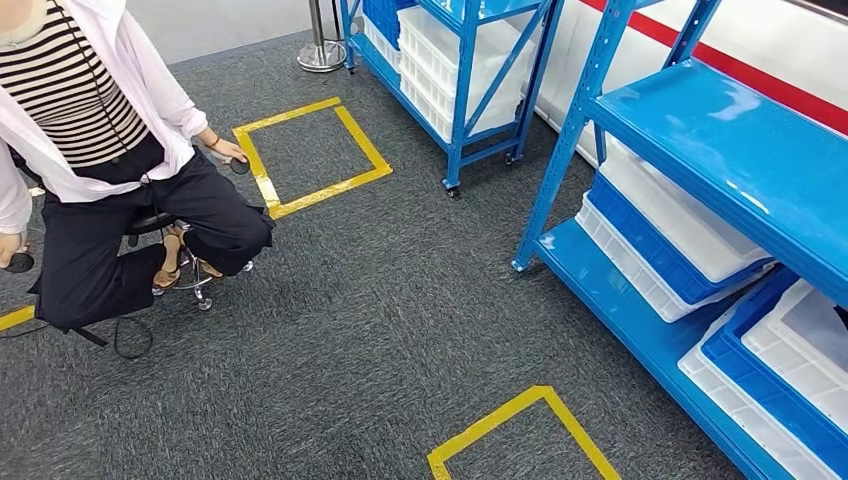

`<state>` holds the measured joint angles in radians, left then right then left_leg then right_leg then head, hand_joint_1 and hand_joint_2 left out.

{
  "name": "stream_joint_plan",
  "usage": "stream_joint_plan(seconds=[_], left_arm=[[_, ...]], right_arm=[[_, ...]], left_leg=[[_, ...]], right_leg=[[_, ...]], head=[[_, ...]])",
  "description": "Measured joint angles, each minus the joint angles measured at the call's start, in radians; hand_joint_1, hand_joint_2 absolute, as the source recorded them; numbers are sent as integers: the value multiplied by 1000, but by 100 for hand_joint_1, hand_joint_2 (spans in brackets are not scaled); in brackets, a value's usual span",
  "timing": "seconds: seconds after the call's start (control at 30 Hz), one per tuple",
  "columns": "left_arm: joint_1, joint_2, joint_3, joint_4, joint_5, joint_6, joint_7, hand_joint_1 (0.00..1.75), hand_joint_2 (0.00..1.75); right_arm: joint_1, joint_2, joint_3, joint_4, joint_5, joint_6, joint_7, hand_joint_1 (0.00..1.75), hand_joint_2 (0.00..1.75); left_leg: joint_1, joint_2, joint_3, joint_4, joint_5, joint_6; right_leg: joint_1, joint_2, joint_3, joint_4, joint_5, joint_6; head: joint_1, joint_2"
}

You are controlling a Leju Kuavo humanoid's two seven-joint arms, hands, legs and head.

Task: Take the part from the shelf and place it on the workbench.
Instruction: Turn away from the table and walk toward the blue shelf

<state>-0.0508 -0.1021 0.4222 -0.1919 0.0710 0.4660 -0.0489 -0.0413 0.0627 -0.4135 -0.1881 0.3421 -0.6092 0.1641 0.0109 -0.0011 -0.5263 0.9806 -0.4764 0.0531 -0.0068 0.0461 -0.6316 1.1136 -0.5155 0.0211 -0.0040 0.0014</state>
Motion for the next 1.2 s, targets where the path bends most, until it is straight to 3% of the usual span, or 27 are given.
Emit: stream_joint_plan(seconds=[0.07, 0.1, 0.13, 0.2, 0.23, 0.3, 0.33, 0.4, 0.47, 0.53, 0.57, 0.6, 0.63, 0.67, 0.7, 0.77, 0.83, 0.9, 0.97, 1.03, 1.1, 1.13, 1.17, 1.2], left_arm=[[2, 1, -1, 0, -3, 1, 8, 0, 0], [2, 1, -1, 0, -5, 1, 11, 0, 0], [2, 0, -2, 0, -6, 1, 13, 0, 0], [2, -1, -4, 0, -8, 1, 17, 0, 0], [2, -1, -5, 0, -8, 1, 19, 0, 0], [2, 0, -5, 0, -8, -2, 19, 0, 0], [0, 0, -5, 0, -8, -4, 17, 0, 0], [-4, 1, -6, -2, -9, -12, 9, 0, 0], [-6, 2, -6, -3, -10, -24, 0, 0, 0], [-3, 6, -7, -4, -13, -38, -10, 0, 0], [0, 8, -7, -4, -16, -44, -14, 0, 0], [2, 11, -8, -4, -19, -50, -17, 0, 0], [3, 14, -10, -4, -23, -56, -18, 0, 0], [3, 18, -12, -4, -27, -60, -19, 0, 0], [3, 20, -13, -4, -30, -64, -19, 0, 0], [2, 25, -15, -3, -34, -67, -17, 0, 0], [2, 27, -15, -3, -39, -66, -11, 0, 0], [1, 27, -16, -3, -45, -61, -3, 0, 0], [0, 25, -16, -3, -49, -56, 2, 0, 0], [1, 25, -17, -3, -51, -54, 5, 0, 0], [3, 25, -17, -3, -51, -51, 4, 0, 0], [3, 24, -17, -3, -51, -49, 4, 0, 0], [2, 24, -17, -3, -51, -48, 3, 0, 0], [2, 22, -17, -3, -51, -48, 3, 0, 0]], right_arm=[[-2, 0, -3, 0, -1, 0, 5, 0, 0], [-1, 0, -4, 0, -2, 0, 7, 0, 0], [1, 0, -5, 0, -2, 0, 8, 0, 0], [3, -2, -7, 0, -3, 0, 9, 0, 0], [1, -2, -7, 0, -3, 1, 9, 0, 0], [-3, -3, -8, 0, -3, 6, 5, 0, 0], [-3, -4, -8, 0, -4, 11, 2, 0, 0], [-1, -4, -10, 0, -6, 20, -6, 0, 0], [0, -4, -12, -1, -8, 23, -13, 0, 0], [-4, -4, -15, -2, -11, 25, -20, 0, 0], [-6, -4, -18, -2, -14, 26, -23, 0, 0], [-6, -3, -21, -3, -17, 26, -25, 0, 0], [-5, -3, -24, -3, -20, 26, -27, 0, 0], [-4, -2, -28, -3, -23, 25, -28, 0, 0], [-3, -1, -31, -3, -25, 24, -29, 0, 0], [-4, 1, -36, -3, -26, 21, -32, 0, 0], [-4, 2, -39, -3, -25, 19, -34, 0, 0], [0, 2, -45, -3, -21, 18, -33, 0, 0], [3, 3, -51, -3, -19, 16, -32, 0, 0], [1, 4, -55, -3, -17, 16, -31, 0, 0], [0, 4, -57, -3, -16, 16, -32, 0, 0], [2, 4, -58, -3, -15, 16, -33, 0, 0], [4, 4, -60, -3, -14, 16, -34, 0, 0], [6, 4, -61, -3, -13, 16, -35, 0, 0]], left_leg=[[-2, 29, -4, -1, 1, 3], [-2, 43, -5, -1, 1, 2], [-2, 56, -6, -1, 1, 2], [-1, 79, -3, 1, -2, -3], [-3, 90, -2, 3, -5, -8], [-8, 110, 4, 7, -12, -22], [-9, 121, 8, 7, -15, -29], [-3, 132, 15, 9, -20, -41], [5, 89, 2, 53, -57, -52], [8, 26, -50, 172, -126, -57], [9, 10, -81, 238, -155, -58], [9, 3, -105, 282, -166, -58], [9, 0, -114, 293, -156, -57], [9, -3, -104, 262, -125, -56], [11, -12, -79, 201, -83, -54], [15, -61, -26, 73, -23, -50], [14, -88, -8, 27, -13, -47], [9, -63, -9, 20, -7, -35], [8, -37, -6, 7, 1, -18], [7, -7, -5, 1, 5, -8], [5, 25, -8, 1, 5, -6], [5, 39, -8, 1, 4, -6], [6, 51, -8, 2, 4, -8], [7, 63, -6, 2, 2, -10]], right_leg=[[-2, -28, -62, 132, -59, 0], [-5, -32, -75, 168, -71, 6], [-8, -36, -67, 165, -67, 15], [-15, -60, 5, 46, -24, 35], [-15, -85, 47, -29, -1, 41], [-12, -117, 93, -116, 27, 34], [-8, -118, 94, -125, 31, 26], [-11, -95, 93, -125, 34, 10], [-19, -73, 99, -128, 38, -7], [-19, -49, 99, -128, 42, -19], [-17, -36, 99, -127, 43, -21], [-15, -22, 99, -127, 43, -22], [-13, -8, 100, -127, 43, -21], [-13, 5, 103, -126, 43, -21], [-13, 19, 105, -126, 43, -21], [-10, 45, 104, -124, 43, -18], [-7, 66, 93, -123, 46, -8], [-9, 81, 79, -123, 49, 7], [-8, 45, 57, -89, 30, 12], [-7, -13, 0, 25, -27, 6], [-8, -31, -61, 153, -78, 8], [-10, -34, -70, 175, -82, 15], [-12, -39, -55, 155, -70, 24], [-14, -50, -20, 95, -46, 34]], head=[[5, 0], [6, 0], [6, 0], [7, 0], [9, 0], [8, 0], [6, 0], [1, 0], [-2, 0], [-7, 0], [-9, 0], [-9, 0], [-10, 0], [-10, 0], [-10, 0], [-11, 0], [-11, 0], [-10, 0], [-6, 0], [1, 0], [5, 0], [5, 0], [5, 0], [6, 0]])
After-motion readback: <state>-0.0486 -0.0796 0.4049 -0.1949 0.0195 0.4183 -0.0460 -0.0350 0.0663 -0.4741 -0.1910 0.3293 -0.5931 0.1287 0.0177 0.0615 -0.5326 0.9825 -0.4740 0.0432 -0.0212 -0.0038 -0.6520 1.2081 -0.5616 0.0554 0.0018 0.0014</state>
